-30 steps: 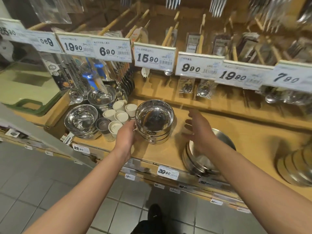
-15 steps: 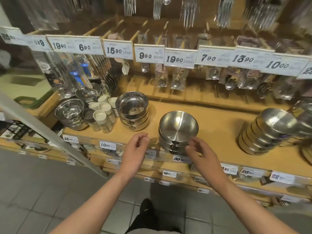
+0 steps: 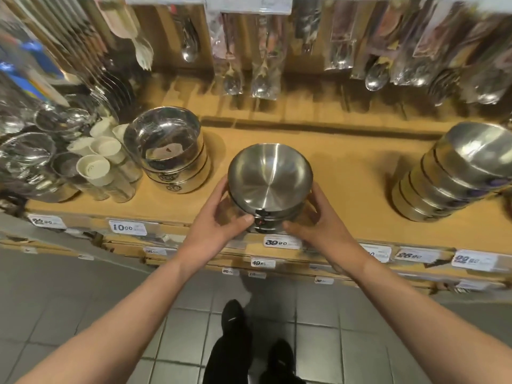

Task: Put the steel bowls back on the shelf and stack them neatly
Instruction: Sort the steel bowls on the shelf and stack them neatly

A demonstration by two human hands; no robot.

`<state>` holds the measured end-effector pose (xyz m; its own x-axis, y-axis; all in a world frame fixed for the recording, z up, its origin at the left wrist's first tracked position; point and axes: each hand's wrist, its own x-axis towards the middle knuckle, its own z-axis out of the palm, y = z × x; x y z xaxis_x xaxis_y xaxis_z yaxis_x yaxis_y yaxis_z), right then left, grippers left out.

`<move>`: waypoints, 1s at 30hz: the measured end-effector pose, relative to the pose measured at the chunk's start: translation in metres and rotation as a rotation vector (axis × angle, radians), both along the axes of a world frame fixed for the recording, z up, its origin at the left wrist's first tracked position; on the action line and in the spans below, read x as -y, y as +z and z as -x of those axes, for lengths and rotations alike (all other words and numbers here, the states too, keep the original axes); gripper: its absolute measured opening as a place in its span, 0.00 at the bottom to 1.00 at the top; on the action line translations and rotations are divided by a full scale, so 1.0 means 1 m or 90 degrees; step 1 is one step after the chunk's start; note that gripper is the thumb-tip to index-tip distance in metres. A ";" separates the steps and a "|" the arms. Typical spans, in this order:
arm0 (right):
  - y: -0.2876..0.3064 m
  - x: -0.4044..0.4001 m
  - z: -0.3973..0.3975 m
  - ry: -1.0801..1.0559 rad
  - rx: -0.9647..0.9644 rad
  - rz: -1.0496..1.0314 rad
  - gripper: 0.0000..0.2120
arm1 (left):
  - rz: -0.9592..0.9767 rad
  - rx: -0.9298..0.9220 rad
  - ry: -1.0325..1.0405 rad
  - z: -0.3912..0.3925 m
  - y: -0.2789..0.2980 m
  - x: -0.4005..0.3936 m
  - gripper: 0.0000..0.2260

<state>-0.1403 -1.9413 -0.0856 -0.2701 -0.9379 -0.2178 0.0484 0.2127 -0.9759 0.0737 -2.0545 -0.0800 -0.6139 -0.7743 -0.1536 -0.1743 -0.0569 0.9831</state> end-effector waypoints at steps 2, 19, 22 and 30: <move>-0.003 0.008 0.003 -0.014 0.003 0.019 0.43 | -0.003 -0.023 0.013 0.004 -0.004 0.007 0.35; -0.012 0.117 0.046 0.024 -0.052 0.092 0.39 | 0.024 -0.092 0.075 0.053 -0.014 0.091 0.29; -0.014 0.121 0.051 0.027 -0.057 0.089 0.39 | 0.015 -0.097 0.074 0.056 -0.014 0.091 0.28; -0.011 0.126 0.054 0.024 -0.117 0.088 0.38 | 0.011 -0.080 0.093 0.059 -0.011 0.087 0.36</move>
<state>-0.1947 -2.0670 -0.0968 -0.2578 -0.9655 -0.0372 -0.1388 0.0751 -0.9875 0.0148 -2.1412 -0.0907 -0.5086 -0.8583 -0.0685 -0.0416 -0.0550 0.9976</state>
